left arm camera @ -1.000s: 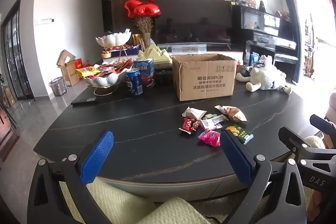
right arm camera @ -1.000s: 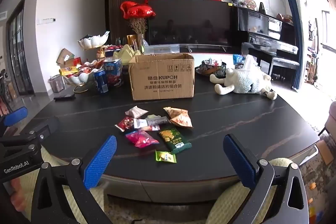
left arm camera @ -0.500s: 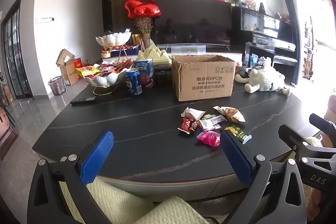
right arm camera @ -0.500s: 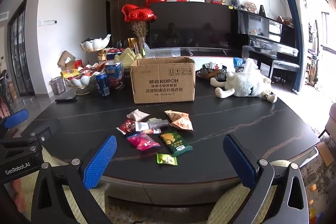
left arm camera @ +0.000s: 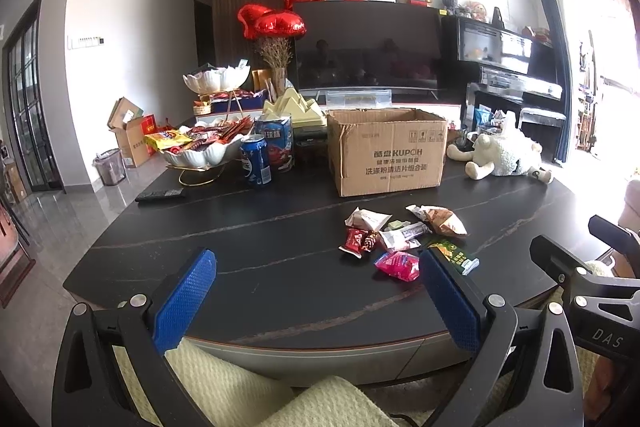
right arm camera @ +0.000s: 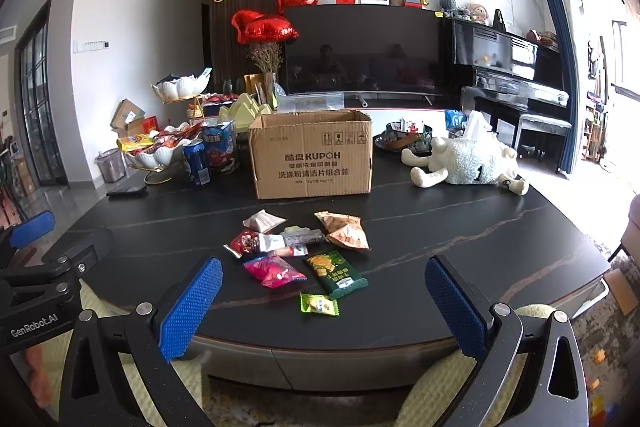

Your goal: Organize snacks

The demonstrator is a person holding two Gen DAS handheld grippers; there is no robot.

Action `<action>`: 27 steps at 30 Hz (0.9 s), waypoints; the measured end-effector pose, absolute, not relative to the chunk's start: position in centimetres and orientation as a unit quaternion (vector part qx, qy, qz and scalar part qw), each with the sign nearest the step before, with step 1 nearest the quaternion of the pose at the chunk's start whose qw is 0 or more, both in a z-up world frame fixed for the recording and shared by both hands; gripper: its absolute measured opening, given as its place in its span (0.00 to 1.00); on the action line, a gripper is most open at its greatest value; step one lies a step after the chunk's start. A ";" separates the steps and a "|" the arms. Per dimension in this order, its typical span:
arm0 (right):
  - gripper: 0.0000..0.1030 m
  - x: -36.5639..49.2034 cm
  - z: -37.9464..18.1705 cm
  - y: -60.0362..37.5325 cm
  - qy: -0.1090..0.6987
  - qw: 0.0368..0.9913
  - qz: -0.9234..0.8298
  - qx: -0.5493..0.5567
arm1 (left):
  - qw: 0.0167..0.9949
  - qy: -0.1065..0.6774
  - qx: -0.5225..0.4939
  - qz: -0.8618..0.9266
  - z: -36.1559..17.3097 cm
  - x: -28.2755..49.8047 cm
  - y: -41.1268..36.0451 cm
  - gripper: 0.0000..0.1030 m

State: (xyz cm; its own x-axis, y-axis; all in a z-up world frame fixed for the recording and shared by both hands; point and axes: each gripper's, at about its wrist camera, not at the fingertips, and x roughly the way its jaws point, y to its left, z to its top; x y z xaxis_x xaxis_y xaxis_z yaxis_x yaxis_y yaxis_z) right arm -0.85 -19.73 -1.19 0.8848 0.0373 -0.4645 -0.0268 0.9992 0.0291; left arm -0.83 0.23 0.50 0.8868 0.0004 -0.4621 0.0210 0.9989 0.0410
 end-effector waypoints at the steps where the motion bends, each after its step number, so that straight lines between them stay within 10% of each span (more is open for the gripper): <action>1: 0.99 -0.9 -1.2 -19.7 0.240 0.971 0.016 0.011 | 0.971 0.238 0.022 -0.006 0.5 -0.8 0.2 1.00; 27: 0.99 -0.9 -1.2 -19.8 0.238 0.971 0.017 0.013 | 0.971 0.237 0.024 -0.009 0.6 -1.1 0.0 1.00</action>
